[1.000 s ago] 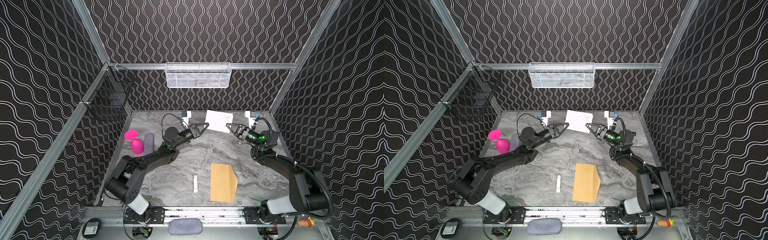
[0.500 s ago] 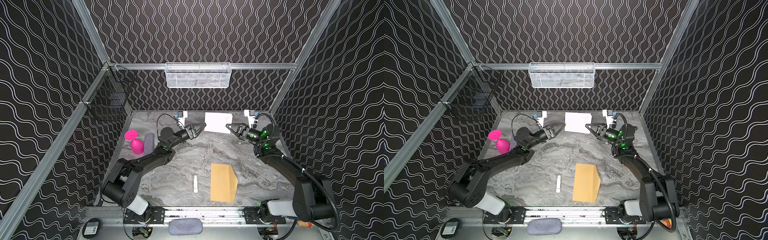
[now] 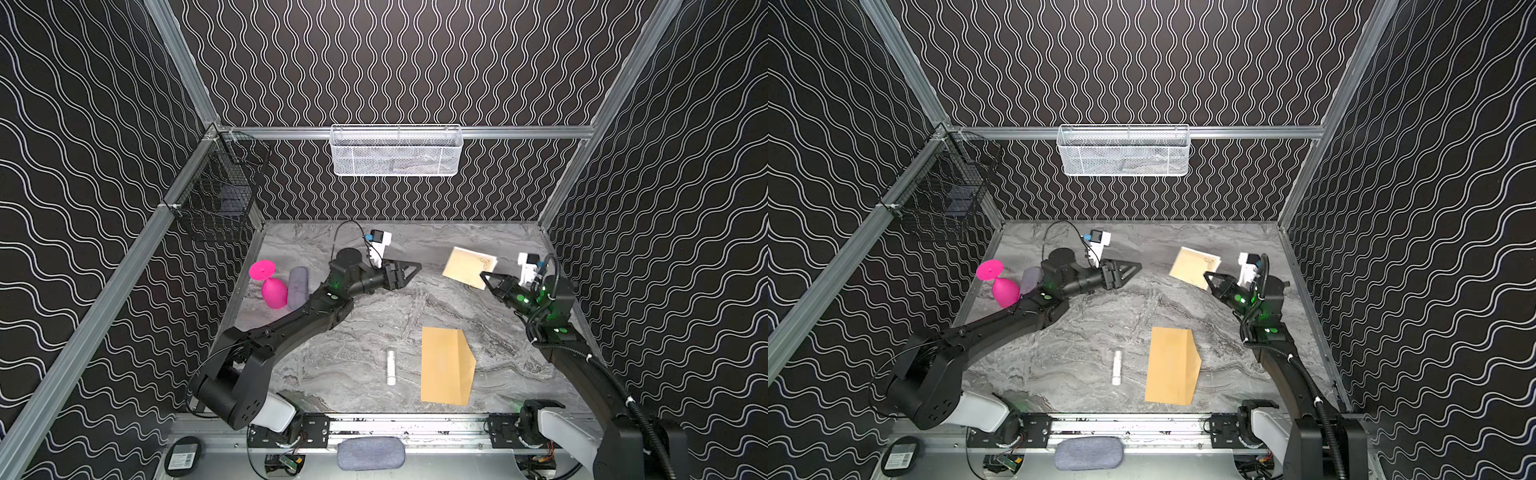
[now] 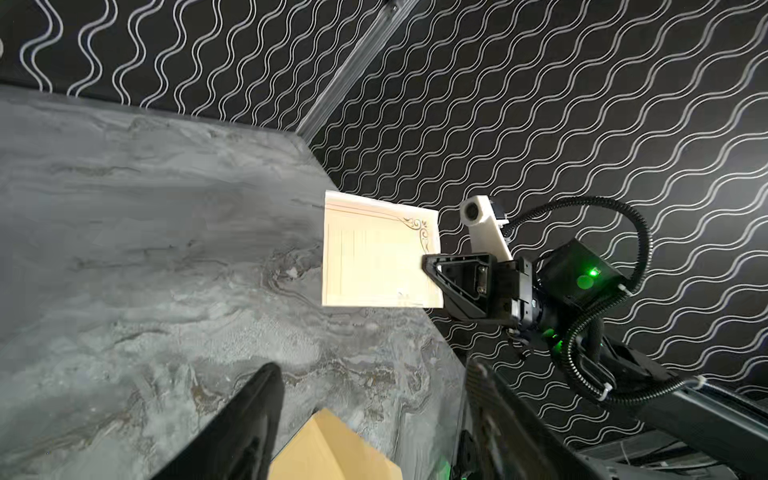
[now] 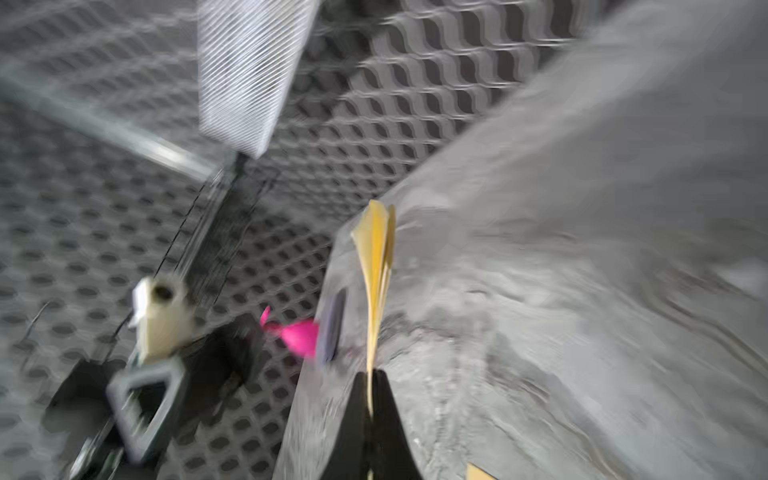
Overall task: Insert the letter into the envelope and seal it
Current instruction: 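Lower the folded sheet with the right gripper while the left gripper moves toward it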
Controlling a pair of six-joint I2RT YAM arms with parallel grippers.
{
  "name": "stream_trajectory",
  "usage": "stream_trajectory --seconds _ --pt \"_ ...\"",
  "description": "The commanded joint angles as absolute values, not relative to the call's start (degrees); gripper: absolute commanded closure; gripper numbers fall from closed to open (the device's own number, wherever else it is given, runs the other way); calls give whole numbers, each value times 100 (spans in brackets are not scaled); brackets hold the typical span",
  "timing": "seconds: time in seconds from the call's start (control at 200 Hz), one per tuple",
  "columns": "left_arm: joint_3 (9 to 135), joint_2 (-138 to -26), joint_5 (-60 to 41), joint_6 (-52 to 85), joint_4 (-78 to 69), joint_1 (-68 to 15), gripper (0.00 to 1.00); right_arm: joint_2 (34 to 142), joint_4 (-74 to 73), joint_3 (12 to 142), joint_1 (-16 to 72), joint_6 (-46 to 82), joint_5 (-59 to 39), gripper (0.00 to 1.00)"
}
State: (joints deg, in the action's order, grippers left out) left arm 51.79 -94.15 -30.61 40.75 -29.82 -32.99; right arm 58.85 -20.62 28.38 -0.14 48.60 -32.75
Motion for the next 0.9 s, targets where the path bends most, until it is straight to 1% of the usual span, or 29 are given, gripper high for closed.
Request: stream_trajectory --seconds 0.0,0.055,0.125,0.245,0.44,0.641,0.746,0.896 --pt "5257 -9560 -2623 3734 -2578 -3486 15 5816 -1996 2632 -44 5431 -2230 100" --pt "5302 -9668 -2596 3710 -2551 -3571 10 5909 -2088 2527 -53 5483 -2082 100" --pt "5343 -9756 -2499 3666 -2435 -3680 1 6084 -2181 2419 -53 5553 -1944 100" --pt "5481 -10063 -2528 3726 -2457 -3873 1 6363 -2538 2244 -55 5616 -1681 100" --pt "5675 -10629 -2535 3922 -2697 -4128 1 6682 -2627 2173 -55 5549 -1421 100" --pt "6197 -11575 -2591 4140 -2851 -4487 3 6868 -2903 1843 -54 5638 -1150 100" --pt "6485 -11973 -2649 4192 -2811 -4605 3 6930 -2939 1696 -58 5678 -1069 98" --pt "6854 -12421 -2654 4241 -2674 -4731 4 6781 -2822 1468 -54 5669 -981 91"
